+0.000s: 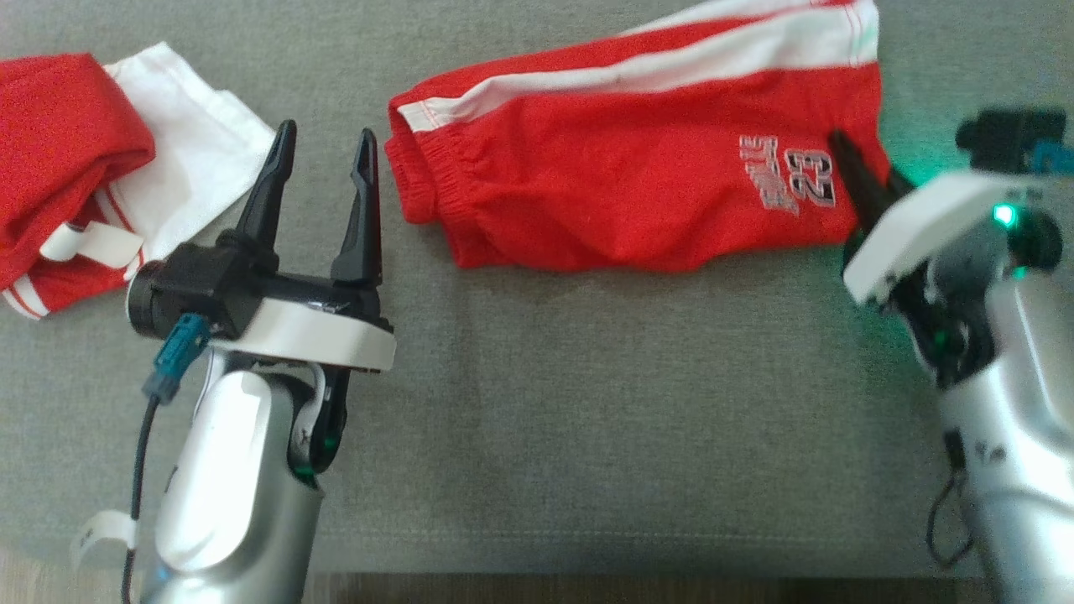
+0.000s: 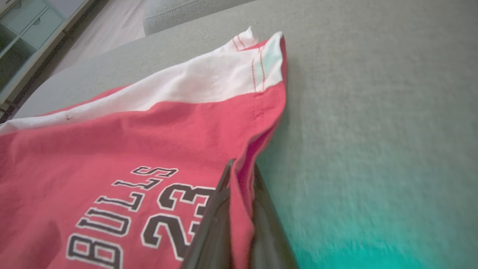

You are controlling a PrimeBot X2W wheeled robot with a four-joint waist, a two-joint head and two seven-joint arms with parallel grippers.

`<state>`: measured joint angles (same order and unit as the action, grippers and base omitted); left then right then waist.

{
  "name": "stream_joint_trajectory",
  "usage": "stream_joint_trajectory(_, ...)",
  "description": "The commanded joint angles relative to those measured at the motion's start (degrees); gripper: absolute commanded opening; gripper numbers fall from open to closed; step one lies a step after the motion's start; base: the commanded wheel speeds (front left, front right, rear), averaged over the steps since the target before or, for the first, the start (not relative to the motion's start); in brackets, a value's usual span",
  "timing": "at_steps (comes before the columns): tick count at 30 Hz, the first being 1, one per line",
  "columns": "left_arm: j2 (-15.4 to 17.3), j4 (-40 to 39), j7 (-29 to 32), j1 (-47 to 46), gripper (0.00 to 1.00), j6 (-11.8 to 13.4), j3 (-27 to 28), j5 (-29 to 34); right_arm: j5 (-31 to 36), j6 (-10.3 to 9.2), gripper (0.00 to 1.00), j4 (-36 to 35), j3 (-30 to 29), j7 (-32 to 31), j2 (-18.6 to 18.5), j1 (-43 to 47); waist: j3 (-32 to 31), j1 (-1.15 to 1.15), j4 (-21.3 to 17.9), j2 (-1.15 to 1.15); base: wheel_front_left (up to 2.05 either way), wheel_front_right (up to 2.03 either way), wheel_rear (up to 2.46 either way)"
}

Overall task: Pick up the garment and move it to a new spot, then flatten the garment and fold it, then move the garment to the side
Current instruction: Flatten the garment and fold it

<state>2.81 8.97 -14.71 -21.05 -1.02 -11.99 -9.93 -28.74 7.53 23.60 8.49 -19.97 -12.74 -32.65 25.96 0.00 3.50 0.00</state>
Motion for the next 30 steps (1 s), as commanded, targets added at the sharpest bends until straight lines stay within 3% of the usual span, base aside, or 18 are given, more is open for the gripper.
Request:
stream_joint_trajectory(1,0.6,-2.0,-0.3,0.6,1.00,-0.2,2.2,0.7,0.3,-0.04,0.00,-2.2,-0.2,0.7,0.7,3.7,-0.8,0.00,-0.7,0.00,0.00,0.00,0.00)
stream_joint_trajectory(8,1.0,-1.4,-0.3,2.5,1.00,-0.2,3.0,0.9,2.0,-0.04,0.00,-10.9,-7.3,4.1,5.2,15.9,-2.8,0.00,-2.5,0.00,0.00,0.00,0.00)
stream_joint_trajectory(17,1.1,-0.5,-0.3,3.0,1.00,-0.4,2.6,0.8,4.2,-0.04,0.00,-15.1,-8.8,3.1,4.9,18.0,-3.9,0.00,-3.1,0.00,0.00,0.00,0.00)
stream_joint_trajectory(23,0.9,0.5,-0.3,3.3,1.00,-0.2,1.9,0.8,6.6,-0.04,0.00,-20.0,-3.4,0.6,4.1,14.6,-6.1,0.00,-2.3,0.00,0.00,0.00,0.00)
stream_joint_trajectory(30,0.6,1.4,-0.3,4.1,1.00,-0.1,0.8,0.3,6.2,-0.04,0.00,-22.0,11.2,-2.9,4.7,8.7,-8.7,0.00,-1.0,0.00,0.00,0.00,0.00)
